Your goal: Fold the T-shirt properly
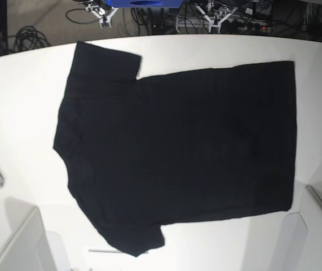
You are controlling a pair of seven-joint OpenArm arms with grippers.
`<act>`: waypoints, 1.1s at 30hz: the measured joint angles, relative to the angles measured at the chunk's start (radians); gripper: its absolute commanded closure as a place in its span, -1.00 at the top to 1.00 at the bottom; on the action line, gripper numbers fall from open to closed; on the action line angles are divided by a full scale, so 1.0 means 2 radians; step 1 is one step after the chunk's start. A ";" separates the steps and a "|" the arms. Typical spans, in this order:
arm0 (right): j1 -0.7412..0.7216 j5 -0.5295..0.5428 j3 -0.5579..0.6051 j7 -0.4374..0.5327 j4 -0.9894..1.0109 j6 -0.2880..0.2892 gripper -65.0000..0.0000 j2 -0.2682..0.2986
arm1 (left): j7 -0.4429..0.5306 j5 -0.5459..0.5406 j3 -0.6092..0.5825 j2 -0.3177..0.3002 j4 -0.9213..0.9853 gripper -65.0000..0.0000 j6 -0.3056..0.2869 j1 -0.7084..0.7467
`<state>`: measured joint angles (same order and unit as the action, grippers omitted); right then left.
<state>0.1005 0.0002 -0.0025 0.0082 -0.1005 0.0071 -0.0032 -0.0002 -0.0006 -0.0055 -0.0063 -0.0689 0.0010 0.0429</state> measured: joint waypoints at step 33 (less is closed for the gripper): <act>0.262 0.000 0.000 -0.045 -0.340 -0.005 -1.00 0.001 | -0.003 0.000 -0.002 -0.078 -0.419 -1.00 0.001 0.319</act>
<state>0.6235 0.0002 -0.0029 -0.0822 -0.7795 -0.0021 -0.0006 -0.0059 -0.0006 -0.0090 -0.1616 -0.9062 0.0021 0.6819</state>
